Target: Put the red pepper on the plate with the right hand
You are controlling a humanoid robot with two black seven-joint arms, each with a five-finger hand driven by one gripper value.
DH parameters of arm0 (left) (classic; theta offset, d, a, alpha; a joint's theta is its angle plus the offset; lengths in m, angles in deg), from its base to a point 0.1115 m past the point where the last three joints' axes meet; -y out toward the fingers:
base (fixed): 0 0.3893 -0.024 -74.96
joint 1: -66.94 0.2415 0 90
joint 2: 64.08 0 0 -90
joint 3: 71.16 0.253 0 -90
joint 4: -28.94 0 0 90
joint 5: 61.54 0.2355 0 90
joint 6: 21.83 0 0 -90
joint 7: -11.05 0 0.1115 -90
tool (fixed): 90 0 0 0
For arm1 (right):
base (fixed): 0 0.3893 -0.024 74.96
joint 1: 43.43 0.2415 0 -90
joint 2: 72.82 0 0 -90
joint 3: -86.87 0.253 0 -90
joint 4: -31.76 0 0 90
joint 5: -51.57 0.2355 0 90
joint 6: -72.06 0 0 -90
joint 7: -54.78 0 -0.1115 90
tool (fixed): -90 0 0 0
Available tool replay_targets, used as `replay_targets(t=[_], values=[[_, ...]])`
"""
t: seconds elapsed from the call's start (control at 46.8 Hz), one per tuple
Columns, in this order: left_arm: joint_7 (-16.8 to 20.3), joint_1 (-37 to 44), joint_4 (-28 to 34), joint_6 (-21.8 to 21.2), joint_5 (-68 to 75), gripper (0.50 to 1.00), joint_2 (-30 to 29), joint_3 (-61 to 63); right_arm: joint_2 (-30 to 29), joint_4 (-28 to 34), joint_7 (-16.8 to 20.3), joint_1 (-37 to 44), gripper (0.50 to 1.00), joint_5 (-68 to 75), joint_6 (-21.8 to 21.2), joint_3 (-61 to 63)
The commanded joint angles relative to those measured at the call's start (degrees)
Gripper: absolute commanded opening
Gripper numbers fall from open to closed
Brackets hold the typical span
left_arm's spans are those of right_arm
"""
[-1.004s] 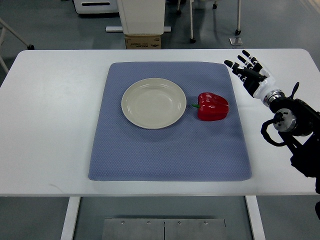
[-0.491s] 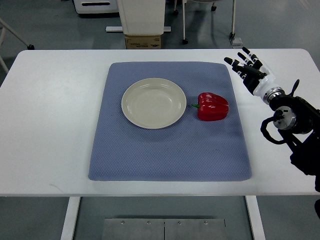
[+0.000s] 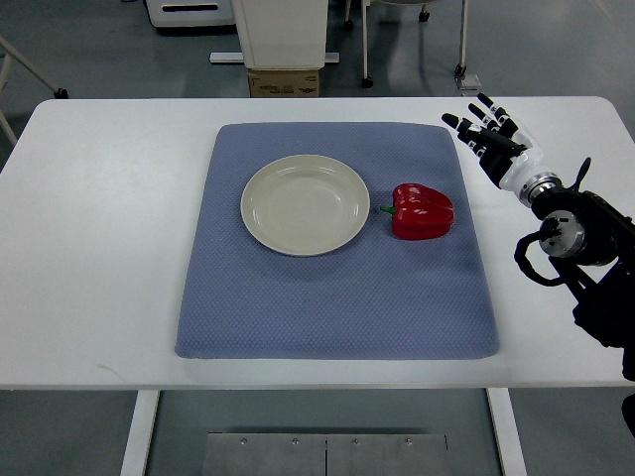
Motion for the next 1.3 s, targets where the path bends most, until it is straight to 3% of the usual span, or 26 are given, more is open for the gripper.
replay_targets(t=[0.0,1.282], values=[[0.0,0.0,0.0,0.0,0.0,1.0,0.0,0.0,0.1,0.0,0.0,0.0,1.0,0.0,0.0,0.0],[0.0,0.0,0.0,0.0,0.0,1.0,0.0,0.0,1.6,-1.5,0.0,1.8,1.0,0.0,0.0,0.2]])
